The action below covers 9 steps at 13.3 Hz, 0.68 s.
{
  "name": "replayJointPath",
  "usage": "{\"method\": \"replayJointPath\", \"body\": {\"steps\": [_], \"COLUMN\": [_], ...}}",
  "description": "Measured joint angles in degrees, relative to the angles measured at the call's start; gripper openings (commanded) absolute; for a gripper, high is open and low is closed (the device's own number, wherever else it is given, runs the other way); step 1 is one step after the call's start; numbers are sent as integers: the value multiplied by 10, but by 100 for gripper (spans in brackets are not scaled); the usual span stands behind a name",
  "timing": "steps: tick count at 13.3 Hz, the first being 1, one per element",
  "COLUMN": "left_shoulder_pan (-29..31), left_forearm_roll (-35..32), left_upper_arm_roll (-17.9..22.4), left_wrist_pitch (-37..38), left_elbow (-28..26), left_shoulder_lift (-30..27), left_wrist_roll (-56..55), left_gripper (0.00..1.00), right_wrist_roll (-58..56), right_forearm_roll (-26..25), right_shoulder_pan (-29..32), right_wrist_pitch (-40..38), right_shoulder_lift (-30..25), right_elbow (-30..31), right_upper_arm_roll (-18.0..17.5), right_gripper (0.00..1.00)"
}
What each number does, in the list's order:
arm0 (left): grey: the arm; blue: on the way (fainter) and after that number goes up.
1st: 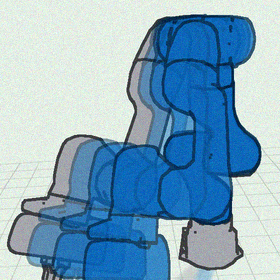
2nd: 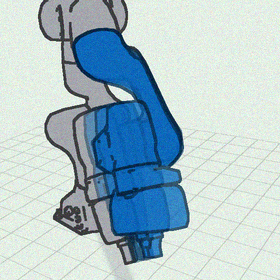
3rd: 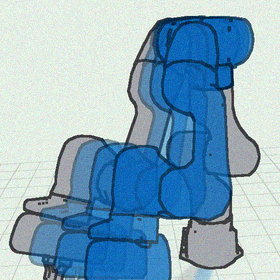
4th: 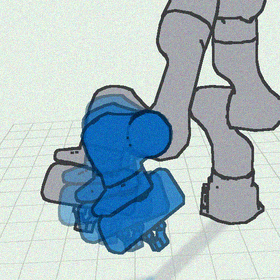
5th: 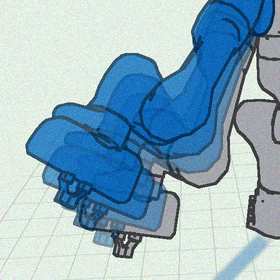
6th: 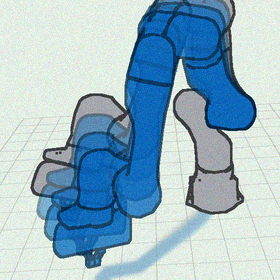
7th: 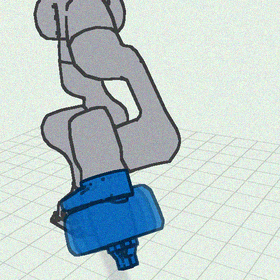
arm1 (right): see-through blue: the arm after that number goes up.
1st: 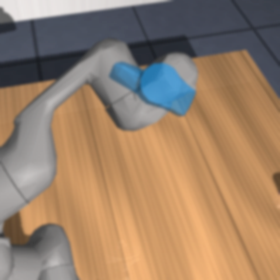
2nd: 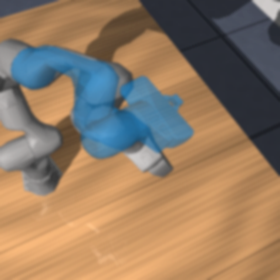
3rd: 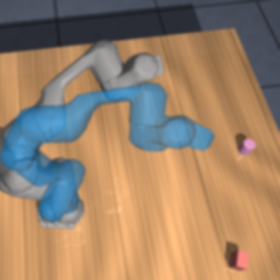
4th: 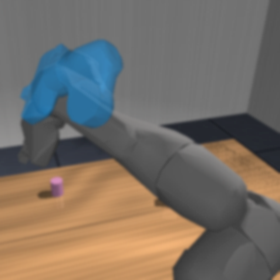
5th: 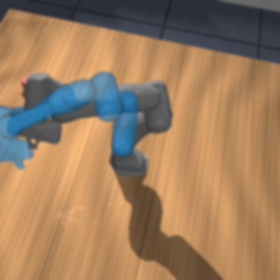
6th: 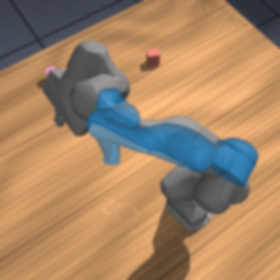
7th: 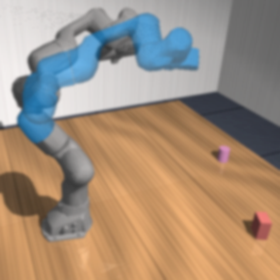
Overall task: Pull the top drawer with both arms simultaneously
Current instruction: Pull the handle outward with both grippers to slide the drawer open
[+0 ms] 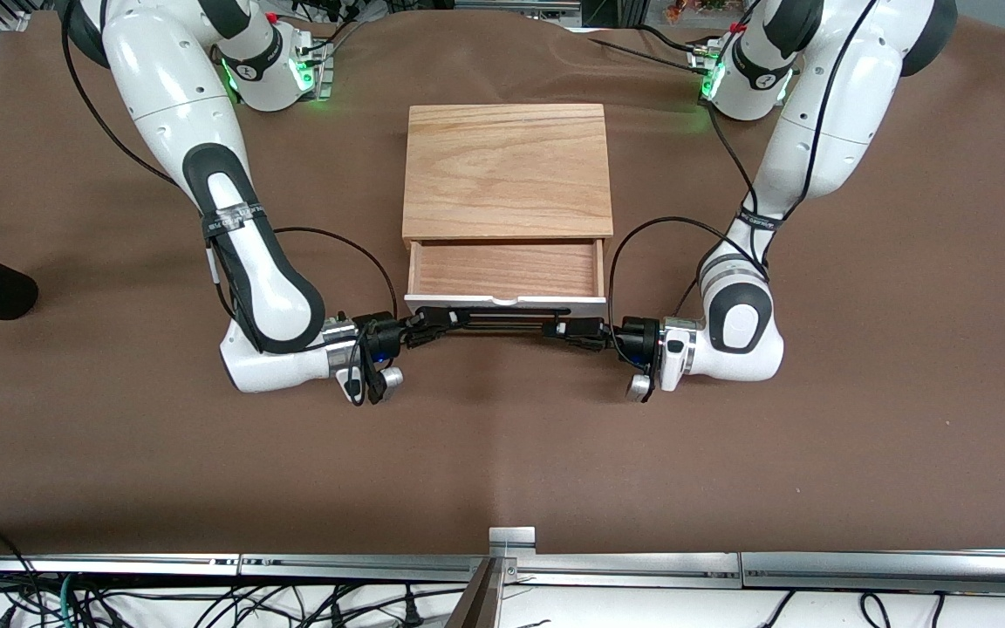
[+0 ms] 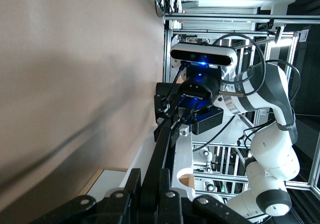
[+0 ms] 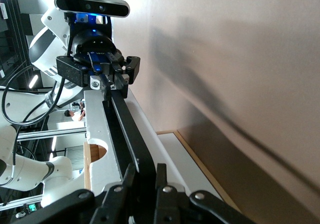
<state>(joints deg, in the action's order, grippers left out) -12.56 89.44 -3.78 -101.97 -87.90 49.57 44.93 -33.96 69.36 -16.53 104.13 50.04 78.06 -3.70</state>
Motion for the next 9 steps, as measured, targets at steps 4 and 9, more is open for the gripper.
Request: {"method": "replayJointPath", "body": {"steps": [4, 9], "left_shoulder_pan": [0, 0], "left_forearm_roll": [0, 4], "left_upper_arm_roll": [1, 2], "left_wrist_pitch": [-7, -23], "left_elbow": [34, 72], "left_shoulder_lift": [16, 32], "left_wrist_roll": [-9, -19], "left_gripper": [0, 17], "right_wrist_roll": [6, 17], "right_forearm_roll": [-1, -1], "right_shoulder_pan": [1, 1], "right_wrist_pitch": [1, 2], "right_shoulder_lift": [17, 41], "right_elbow": [-34, -83], "right_upper_arm_roll": [4, 10], "right_gripper": [0, 0]}}
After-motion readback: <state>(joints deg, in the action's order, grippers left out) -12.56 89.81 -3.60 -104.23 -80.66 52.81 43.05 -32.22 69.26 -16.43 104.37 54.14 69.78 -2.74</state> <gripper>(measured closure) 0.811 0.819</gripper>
